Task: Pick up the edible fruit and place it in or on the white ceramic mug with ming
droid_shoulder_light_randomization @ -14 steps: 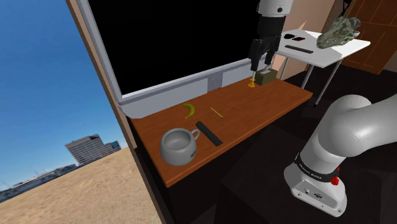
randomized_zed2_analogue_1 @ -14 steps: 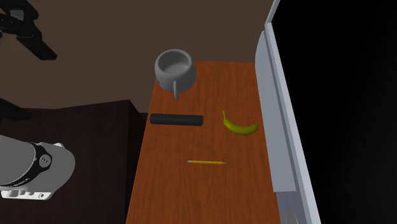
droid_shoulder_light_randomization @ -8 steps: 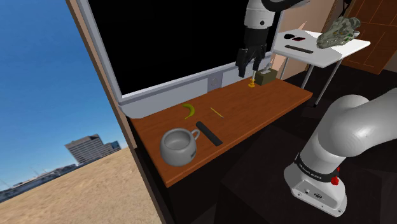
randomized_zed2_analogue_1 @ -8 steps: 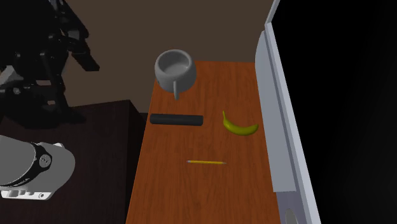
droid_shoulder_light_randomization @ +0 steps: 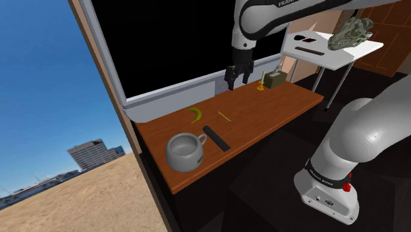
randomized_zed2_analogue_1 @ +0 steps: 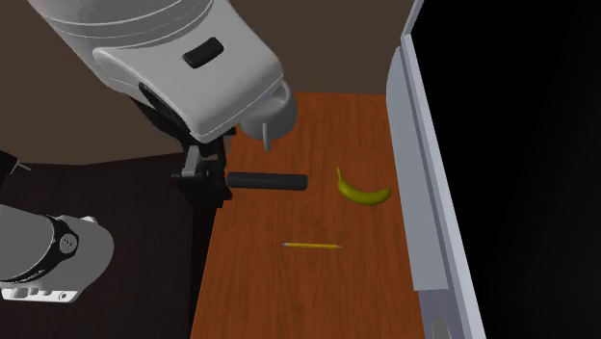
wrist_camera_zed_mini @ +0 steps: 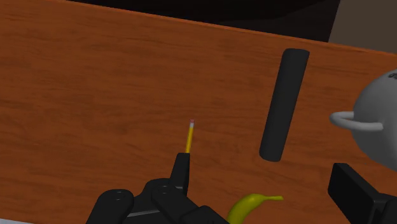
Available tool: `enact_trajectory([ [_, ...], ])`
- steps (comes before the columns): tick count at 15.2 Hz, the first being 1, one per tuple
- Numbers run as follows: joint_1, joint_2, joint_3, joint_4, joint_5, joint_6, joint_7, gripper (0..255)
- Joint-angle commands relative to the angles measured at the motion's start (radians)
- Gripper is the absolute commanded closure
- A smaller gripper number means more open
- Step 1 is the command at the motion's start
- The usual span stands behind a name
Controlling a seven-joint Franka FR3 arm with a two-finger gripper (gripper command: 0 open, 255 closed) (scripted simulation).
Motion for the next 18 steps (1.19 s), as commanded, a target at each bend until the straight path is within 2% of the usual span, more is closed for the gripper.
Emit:
enact_trajectory([
  [1,0.001,0.068,0.005,0.011,0.001,0.061,0.007,0],
  [10,0.002,0.412,0.013,0.157,-0.004,0.268,0.025,0],
  [18,0.006,0.724,0.012,0.377,-0.016,0.369,0.043,0],
])
